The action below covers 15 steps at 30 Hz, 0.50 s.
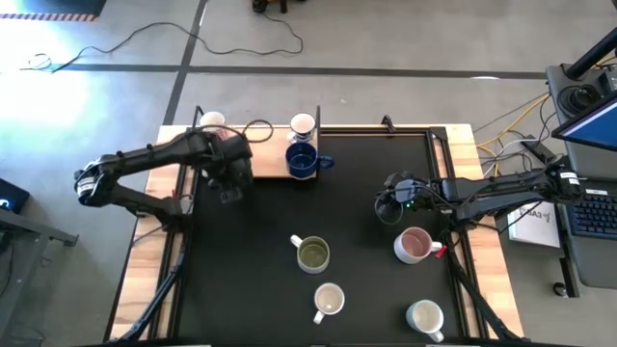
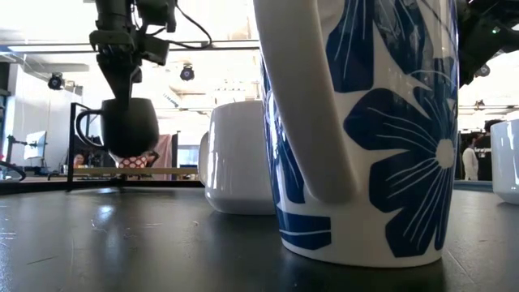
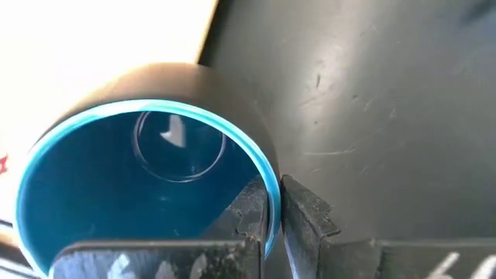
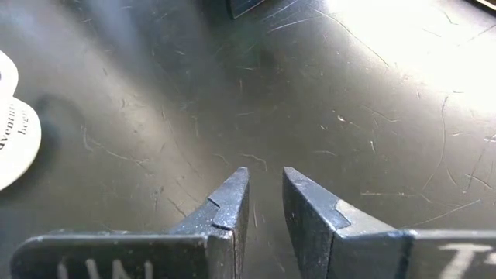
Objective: Place coffee mugs
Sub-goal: Put the blue-black mug on the shelf
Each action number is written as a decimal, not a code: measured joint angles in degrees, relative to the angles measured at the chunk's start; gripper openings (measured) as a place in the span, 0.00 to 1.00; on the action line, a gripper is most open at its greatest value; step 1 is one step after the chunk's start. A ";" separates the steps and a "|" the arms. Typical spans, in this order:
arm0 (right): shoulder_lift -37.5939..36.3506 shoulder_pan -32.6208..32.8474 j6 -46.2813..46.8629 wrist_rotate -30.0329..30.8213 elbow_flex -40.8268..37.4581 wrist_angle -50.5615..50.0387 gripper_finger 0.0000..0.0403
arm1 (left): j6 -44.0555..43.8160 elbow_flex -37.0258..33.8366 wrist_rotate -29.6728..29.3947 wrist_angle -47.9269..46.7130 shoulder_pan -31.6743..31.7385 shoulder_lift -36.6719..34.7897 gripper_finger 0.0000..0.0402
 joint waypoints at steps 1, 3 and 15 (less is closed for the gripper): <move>0.00 -0.02 0.00 0.00 -0.02 0.00 0.17 | 0.54 0.72 0.06 -0.81 0.81 0.26 0.03; 0.00 -0.02 0.00 0.02 0.00 0.02 0.17 | 1.61 1.95 -0.03 -2.09 2.44 0.68 0.03; -0.01 -0.01 0.00 0.01 0.00 0.02 0.17 | 11.37 2.18 -0.13 -2.04 12.24 2.38 0.03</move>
